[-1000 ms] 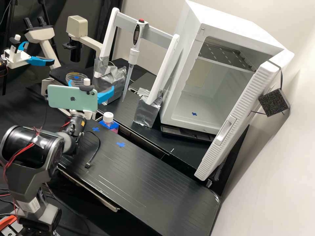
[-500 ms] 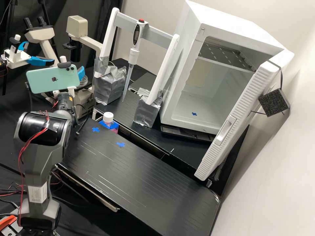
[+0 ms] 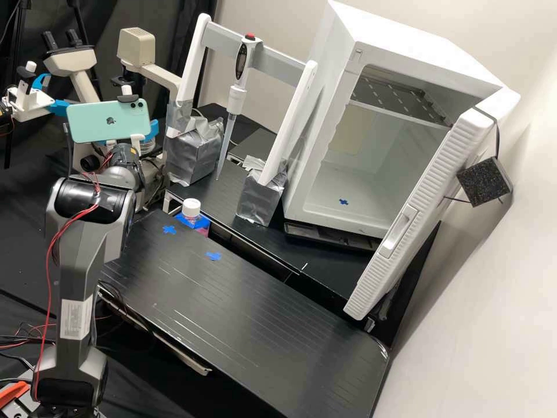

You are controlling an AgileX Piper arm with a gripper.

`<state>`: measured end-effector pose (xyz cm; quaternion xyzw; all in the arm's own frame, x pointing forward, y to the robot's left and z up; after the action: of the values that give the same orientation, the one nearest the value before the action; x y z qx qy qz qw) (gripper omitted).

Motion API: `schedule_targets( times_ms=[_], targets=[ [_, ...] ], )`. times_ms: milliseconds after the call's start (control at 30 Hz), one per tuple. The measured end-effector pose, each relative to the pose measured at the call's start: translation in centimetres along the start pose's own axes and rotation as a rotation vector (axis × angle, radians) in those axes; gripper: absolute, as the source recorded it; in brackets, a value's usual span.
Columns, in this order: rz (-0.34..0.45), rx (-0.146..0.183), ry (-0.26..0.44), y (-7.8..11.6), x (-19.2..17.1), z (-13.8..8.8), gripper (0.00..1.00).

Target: Move the petri dish to the bench

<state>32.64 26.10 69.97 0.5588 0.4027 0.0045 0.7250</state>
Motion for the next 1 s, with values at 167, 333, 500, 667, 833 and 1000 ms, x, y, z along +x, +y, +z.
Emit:
schedule_targets(
  times_ms=[167, 333, 500, 667, 833, 1000],
  targets=[
    [-0.028, -0.003, -0.033, 0.3, 1.4, 0.4, 1.00],
    [-0.046, 0.013, -0.067, 0.5, 2.5, 1.4, 1.00],
    [-0.071, 0.014, -0.077, 0.5, 3.3, 2.3, 1.00],
    [-0.091, 0.006, -0.076, 0.5, 4.1, 3.0, 1.00],
    [-0.095, 0.000, -0.076, 0.5, 4.5, 3.3, 1.00],
    [-0.093, 0.001, -0.078, 0.4, 4.9, 3.6, 1.00]
  ],
)
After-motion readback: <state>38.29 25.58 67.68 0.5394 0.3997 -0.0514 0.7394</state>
